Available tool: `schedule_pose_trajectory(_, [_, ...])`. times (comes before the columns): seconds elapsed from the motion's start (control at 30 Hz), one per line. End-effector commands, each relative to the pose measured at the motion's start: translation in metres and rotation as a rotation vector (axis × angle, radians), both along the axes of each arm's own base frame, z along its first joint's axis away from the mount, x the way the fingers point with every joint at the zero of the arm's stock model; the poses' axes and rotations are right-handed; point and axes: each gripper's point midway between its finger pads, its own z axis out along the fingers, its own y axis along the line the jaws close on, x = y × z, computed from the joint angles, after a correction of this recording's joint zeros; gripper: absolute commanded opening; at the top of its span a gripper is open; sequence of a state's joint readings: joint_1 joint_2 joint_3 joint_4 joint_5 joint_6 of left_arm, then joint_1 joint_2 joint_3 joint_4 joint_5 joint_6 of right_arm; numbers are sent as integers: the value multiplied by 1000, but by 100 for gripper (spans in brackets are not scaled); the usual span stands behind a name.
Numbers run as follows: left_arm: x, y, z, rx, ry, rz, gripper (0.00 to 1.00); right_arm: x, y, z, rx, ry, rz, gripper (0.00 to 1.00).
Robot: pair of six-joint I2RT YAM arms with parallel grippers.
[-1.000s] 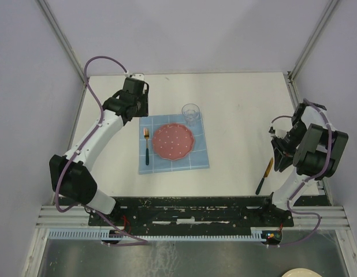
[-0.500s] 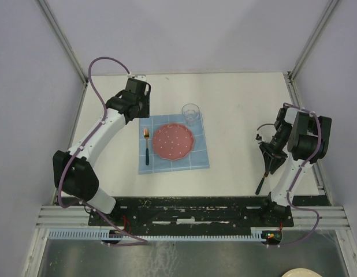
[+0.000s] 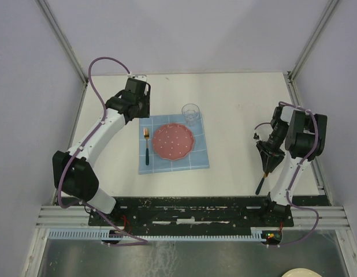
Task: Set the dinner table for one person
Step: Pick up the knife at the center of the board.
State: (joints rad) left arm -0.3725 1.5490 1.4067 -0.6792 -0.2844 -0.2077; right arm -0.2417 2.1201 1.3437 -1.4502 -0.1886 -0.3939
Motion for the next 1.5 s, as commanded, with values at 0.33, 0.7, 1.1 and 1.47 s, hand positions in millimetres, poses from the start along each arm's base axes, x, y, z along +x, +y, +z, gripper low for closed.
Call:
schedule_pose_trajectory(0.33, [-2,3,29,-5,-70,-26,53,10,-2,-13,-94,-18,78,44])
schedule_pose_trajectory(0.7, [-8,-52,24,-32,35,-294,48,51,-37,23,-220,-285,8,43])
schedule_pose_trajectory(1.1, [-69,-198,19,-143,94,-747,44,116,-126,117,-335,-714,-297,43])
schedule_pose_trajectory(1.47, [-134,-344,-44,-243,266,-1044,48,88,-141,146,-316,-743,-313,42])
